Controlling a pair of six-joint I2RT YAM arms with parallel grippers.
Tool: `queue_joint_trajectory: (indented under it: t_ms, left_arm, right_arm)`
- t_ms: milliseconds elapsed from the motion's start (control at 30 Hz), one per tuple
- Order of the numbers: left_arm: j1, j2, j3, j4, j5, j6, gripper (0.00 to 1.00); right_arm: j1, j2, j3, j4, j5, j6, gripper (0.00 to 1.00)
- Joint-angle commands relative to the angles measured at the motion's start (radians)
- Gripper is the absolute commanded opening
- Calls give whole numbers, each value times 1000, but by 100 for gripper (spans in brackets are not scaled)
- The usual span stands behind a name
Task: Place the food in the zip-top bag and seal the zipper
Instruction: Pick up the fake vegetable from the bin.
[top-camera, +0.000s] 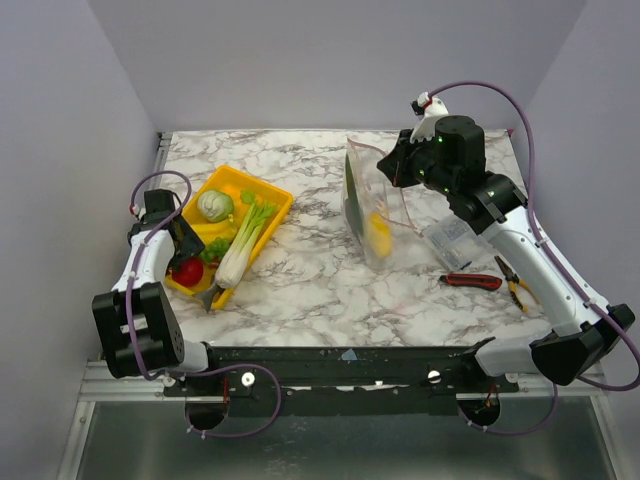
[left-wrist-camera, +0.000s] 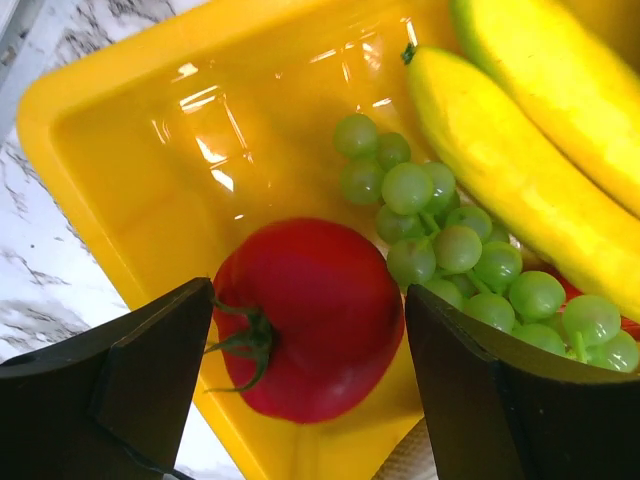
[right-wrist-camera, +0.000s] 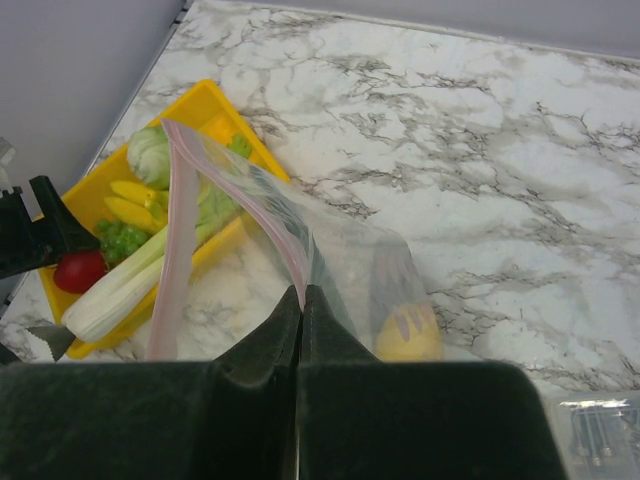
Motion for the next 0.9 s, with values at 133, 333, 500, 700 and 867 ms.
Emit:
queue_joint_trajectory:
  t_ms: [133, 333, 500, 700, 867]
  left_arm:
    - [27, 79, -9, 4, 75, -85, 72]
    - [27, 58, -18, 12, 135, -73, 41]
    - [27, -65, -48, 8, 143, -86, 28]
    - [26, -232, -29, -9, 143, -125, 19]
    - [27, -377, 0, 28, 259, -171, 9]
  right_arm:
    - [4, -1, -18, 54, -20, 0, 0]
    - [4, 1, -2, 44, -21, 2, 0]
    - [4, 6, 6, 39, -21, 9, 0]
    - [3, 28, 34, 19, -33, 22, 1]
    - [4, 33, 43, 10, -34, 35, 1]
